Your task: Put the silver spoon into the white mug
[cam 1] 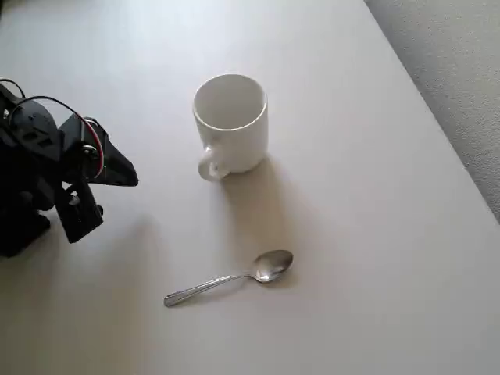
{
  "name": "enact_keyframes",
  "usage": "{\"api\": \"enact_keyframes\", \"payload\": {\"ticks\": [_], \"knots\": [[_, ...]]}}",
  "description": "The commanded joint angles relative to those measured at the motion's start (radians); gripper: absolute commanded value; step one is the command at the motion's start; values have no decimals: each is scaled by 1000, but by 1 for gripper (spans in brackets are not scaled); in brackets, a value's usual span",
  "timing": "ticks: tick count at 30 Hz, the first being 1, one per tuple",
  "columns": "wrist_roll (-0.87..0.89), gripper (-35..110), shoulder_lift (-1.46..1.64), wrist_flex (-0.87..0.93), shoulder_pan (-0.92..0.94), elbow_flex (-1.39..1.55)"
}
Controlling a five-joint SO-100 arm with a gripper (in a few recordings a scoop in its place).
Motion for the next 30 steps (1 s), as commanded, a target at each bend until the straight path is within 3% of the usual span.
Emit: {"api": "enact_keyframes", "payload": {"ticks": [1,25,30], "knots": [[-9,-2,12,5,0,0],[-3,-2,12,-35,17,3],[40,2,12,-15,52,-133]]}}
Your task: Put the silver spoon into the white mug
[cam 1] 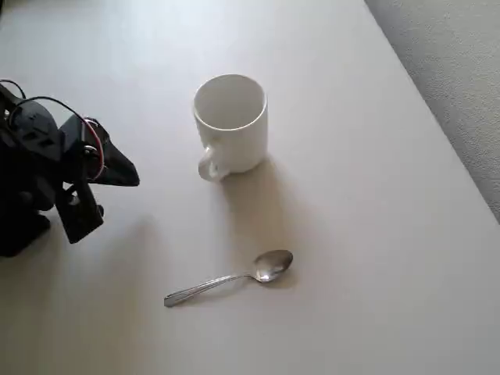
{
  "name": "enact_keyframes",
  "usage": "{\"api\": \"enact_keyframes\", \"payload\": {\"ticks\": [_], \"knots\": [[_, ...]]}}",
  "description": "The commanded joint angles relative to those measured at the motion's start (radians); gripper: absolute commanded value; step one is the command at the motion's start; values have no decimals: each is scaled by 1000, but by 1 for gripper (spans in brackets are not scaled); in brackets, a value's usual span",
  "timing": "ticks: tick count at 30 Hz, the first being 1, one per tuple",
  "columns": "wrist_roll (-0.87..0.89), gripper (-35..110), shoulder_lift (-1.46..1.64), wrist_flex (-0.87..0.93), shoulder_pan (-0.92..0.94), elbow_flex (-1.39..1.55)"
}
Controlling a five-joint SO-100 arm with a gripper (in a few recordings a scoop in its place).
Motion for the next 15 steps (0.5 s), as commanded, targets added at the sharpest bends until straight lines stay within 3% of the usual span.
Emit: {"api": "enact_keyframes", "payload": {"ticks": [1,3,6,10,15], "knots": [[34,6,6,-21,58,-163],[57,13,-55,-103,107,-235],[164,22,-434,-170,170,-489],[327,27,-1066,-107,249,-960],[476,30,-1453,-51,314,-1269]]}}
